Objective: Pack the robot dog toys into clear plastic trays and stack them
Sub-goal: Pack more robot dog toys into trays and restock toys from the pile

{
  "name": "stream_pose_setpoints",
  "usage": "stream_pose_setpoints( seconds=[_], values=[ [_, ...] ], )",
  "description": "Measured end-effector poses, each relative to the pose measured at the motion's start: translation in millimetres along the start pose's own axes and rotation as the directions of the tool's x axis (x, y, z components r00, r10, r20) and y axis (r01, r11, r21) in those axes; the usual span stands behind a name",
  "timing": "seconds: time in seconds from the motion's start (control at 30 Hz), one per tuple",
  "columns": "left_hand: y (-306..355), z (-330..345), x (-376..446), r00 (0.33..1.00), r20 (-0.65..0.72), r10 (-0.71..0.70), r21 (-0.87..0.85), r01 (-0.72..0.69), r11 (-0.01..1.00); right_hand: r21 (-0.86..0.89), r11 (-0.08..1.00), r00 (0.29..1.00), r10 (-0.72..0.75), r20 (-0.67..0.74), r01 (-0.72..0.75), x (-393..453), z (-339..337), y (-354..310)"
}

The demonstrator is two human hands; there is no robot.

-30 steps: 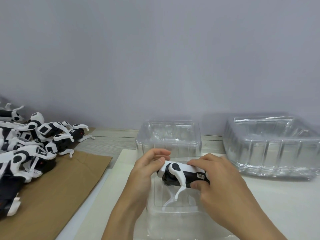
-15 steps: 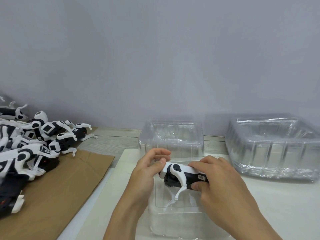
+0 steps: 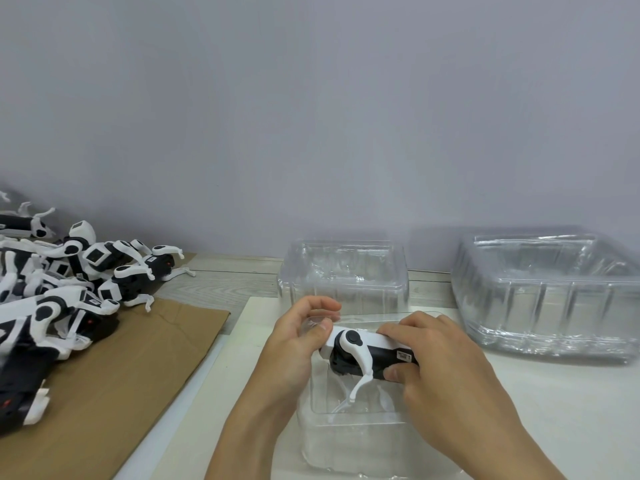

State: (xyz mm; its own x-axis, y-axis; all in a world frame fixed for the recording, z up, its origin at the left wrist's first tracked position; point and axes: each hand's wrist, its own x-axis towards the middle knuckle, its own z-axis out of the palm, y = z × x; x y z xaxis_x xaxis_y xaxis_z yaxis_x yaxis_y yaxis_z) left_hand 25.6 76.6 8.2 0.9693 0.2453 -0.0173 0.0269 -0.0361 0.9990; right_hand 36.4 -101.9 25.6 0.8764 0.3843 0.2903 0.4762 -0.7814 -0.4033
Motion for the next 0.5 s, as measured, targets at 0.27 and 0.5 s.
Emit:
stream_pose_setpoints(
  seconds=[0.27, 0.5],
  values=[
    [0.1, -1.8, -0.7, 1.000, 0.016, 0.015, 0.069, -0.016, 0.997, -0.023, 1.000, 1.000, -0.005, -0.005, 0.005, 0.0, 1.8, 1.1],
    [-1.7, 2.2, 3.5, 1.000, 0.002, 0.017, 0.191, -0.017, 0.981, -0.057, 0.998, 1.000, -0.007, 0.016, 0.008, 0.0, 4.9, 1.8]
  ],
)
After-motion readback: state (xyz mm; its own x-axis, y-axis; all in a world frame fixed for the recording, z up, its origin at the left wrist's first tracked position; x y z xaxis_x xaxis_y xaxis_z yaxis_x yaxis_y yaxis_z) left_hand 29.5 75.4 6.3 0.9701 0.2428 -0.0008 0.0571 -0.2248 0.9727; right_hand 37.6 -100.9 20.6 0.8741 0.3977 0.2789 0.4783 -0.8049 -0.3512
